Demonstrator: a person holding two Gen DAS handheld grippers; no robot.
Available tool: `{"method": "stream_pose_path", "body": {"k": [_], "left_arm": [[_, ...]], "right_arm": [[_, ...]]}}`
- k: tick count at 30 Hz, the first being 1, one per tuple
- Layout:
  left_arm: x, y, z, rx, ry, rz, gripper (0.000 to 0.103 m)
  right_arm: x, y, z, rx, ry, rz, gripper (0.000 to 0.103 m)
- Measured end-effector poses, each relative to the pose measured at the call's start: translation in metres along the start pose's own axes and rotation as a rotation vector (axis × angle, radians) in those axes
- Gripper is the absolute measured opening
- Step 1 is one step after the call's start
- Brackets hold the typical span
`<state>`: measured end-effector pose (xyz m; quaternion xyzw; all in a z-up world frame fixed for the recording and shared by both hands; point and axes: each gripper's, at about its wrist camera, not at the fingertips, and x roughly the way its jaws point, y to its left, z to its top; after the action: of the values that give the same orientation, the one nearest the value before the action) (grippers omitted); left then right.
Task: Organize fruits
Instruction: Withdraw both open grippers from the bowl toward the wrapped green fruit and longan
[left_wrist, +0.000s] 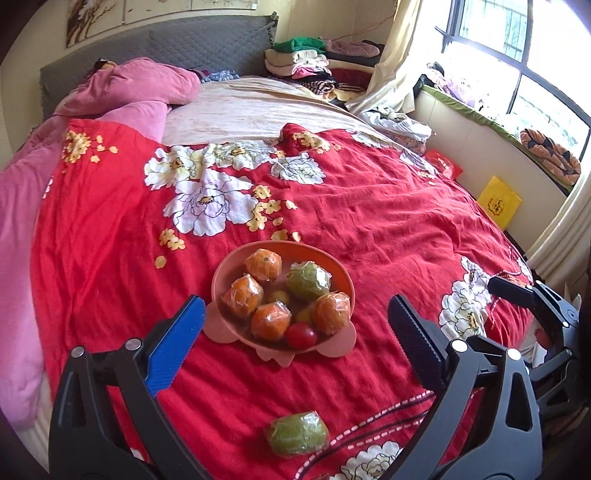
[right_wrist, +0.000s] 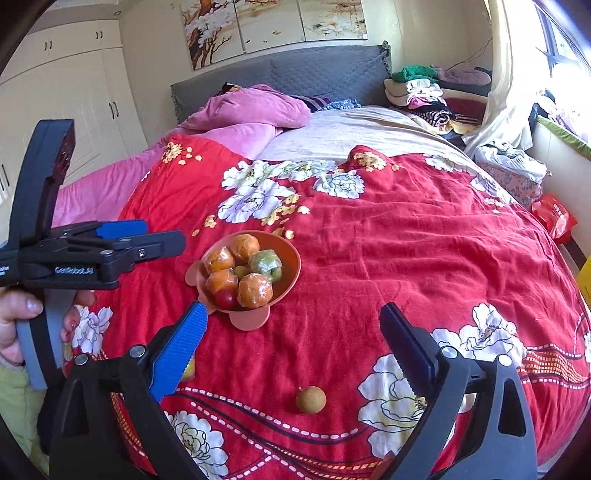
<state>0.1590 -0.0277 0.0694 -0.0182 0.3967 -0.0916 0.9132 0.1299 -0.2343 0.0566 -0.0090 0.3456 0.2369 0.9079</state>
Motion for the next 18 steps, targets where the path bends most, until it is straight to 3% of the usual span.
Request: {"method": "stream_pose_path", "body": {"k": [18], "left_arm": [[-0.023, -0.001, -0.022, -0.008, -0.008, 0.025, 0.093]], "right_arm": [[-0.015, 0.003, -0.002, -0.030, -0.008, -0.008, 0.097]]}}
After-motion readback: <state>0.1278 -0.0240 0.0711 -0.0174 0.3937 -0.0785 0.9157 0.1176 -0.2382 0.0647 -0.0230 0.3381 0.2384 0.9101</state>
